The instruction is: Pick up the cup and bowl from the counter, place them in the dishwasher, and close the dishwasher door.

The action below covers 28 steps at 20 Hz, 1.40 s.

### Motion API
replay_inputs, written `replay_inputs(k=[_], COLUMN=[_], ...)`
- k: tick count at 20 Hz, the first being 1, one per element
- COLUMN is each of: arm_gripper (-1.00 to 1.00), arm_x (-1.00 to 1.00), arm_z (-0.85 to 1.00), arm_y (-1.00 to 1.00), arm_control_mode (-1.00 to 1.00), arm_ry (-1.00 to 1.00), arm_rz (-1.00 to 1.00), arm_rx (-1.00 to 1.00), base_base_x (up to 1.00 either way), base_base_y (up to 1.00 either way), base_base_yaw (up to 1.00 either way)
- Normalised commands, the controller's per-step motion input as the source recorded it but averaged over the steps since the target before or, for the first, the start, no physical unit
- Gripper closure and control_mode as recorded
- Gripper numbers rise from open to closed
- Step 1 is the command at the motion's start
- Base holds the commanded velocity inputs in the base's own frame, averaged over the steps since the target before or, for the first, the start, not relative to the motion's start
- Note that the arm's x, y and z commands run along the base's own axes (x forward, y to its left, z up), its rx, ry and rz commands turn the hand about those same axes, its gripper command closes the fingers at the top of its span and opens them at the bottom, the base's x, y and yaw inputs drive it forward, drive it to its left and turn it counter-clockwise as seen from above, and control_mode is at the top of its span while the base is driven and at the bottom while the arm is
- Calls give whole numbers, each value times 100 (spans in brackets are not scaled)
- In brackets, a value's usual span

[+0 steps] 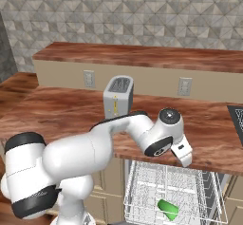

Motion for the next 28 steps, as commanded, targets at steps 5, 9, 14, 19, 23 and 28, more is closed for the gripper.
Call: replay_inputs(k=[5, 9, 14, 19, 23, 28], arm_gripper=[-100, -100, -100, -100, -100, -100], arm_x=[49, 56, 48, 46, 47, 41], arm_z=[-8, -29, -28, -19, -22, -27], arm_y=[7, 0, 0, 0, 0, 0], arm_control_mode=[-100, -100, -100, -100, -100, -100], arm_ry=[0, 0, 0, 0, 0, 0], arm_rz=[0, 0, 0, 0, 0, 0], arm_rx=[0, 4, 7, 8, 8, 6], base_base_x=[0, 0, 0, 0, 0, 0], base_base_y=[0, 0, 0, 0, 0, 0], base_base_yaw=[0, 0, 0, 0, 0, 0])
